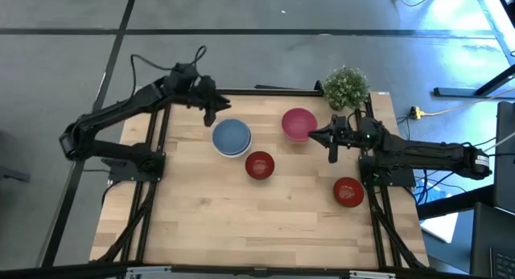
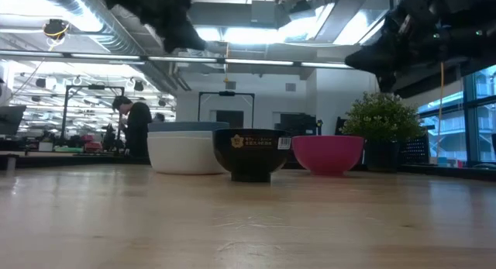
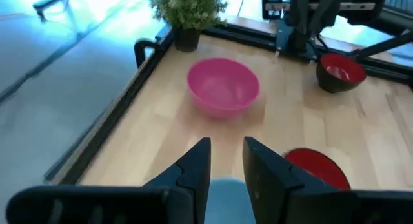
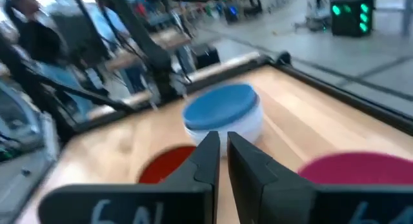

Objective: Nest bowls inside each other
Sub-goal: Stack the pink bowl into the blue bowl

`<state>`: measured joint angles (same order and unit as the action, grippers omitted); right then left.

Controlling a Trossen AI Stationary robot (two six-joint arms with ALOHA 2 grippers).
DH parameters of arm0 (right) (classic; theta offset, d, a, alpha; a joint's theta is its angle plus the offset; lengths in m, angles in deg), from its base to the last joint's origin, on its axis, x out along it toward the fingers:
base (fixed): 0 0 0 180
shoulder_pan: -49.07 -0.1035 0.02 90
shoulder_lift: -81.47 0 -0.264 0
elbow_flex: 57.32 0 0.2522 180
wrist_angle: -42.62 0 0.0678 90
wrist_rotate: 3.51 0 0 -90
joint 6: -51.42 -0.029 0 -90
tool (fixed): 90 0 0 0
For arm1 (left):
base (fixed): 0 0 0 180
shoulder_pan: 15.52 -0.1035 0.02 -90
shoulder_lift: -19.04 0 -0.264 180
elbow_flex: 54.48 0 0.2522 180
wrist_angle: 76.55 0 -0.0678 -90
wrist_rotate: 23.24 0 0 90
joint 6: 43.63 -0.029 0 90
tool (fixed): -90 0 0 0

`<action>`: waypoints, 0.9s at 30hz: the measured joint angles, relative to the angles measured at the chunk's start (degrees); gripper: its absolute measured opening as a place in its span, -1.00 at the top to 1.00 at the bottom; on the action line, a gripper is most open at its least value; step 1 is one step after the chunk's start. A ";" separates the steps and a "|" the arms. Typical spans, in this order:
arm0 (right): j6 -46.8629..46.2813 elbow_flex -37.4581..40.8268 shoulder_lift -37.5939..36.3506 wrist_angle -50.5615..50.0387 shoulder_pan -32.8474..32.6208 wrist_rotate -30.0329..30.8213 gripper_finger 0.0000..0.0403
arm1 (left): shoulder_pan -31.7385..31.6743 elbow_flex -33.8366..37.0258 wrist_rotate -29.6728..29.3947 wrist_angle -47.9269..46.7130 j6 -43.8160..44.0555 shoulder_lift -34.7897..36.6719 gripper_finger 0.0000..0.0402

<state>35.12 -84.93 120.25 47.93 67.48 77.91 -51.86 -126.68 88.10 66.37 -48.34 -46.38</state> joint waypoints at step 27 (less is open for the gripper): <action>4.83 -8.87 0.07 -17.81 7.90 -0.11 0.83 | 1.62 35.99 -10.12 15.36 13.49 33.93 0.58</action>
<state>39.95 -93.80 120.32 30.13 75.38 77.80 -50.24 -90.70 77.99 81.73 -34.86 -12.45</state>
